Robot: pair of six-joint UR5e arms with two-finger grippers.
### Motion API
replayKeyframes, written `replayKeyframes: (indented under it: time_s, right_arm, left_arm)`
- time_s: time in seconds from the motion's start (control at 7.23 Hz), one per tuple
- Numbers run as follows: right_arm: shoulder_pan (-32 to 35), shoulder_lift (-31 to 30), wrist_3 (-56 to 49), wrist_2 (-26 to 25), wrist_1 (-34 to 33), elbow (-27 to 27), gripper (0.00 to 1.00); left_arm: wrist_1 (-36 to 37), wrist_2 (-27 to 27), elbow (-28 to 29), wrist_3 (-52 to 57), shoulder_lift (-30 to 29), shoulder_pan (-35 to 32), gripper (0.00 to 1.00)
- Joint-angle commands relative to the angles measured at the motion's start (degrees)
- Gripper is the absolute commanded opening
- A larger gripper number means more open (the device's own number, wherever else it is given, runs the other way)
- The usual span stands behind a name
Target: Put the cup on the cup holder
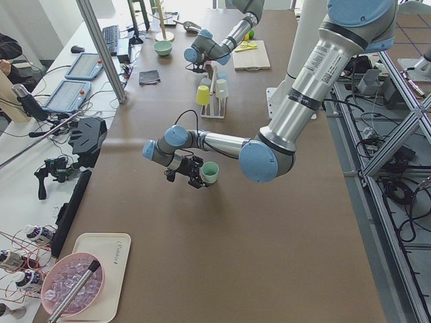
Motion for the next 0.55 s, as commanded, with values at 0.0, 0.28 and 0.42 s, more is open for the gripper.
replayKeyframes:
  time_s: [0.0,0.28,0.42]
  right_arm:
    - [0.00,-0.07,0.03,0.04,0.00,0.10,1.00]
    - [0.00,-0.07,0.03,-0.05,0.00,0.10,1.00]
    - [0.00,-0.07,0.03,-0.05,0.00,0.10,0.98]
  left_arm:
    - [0.05,-0.39,0.00,0.01,-0.12,0.11,0.98]
    - [0.14,-0.66,0.00,0.01,-0.12,0.20,0.97]
    - [0.57,-0.66,0.00,0.01,-0.12,0.29,0.97]
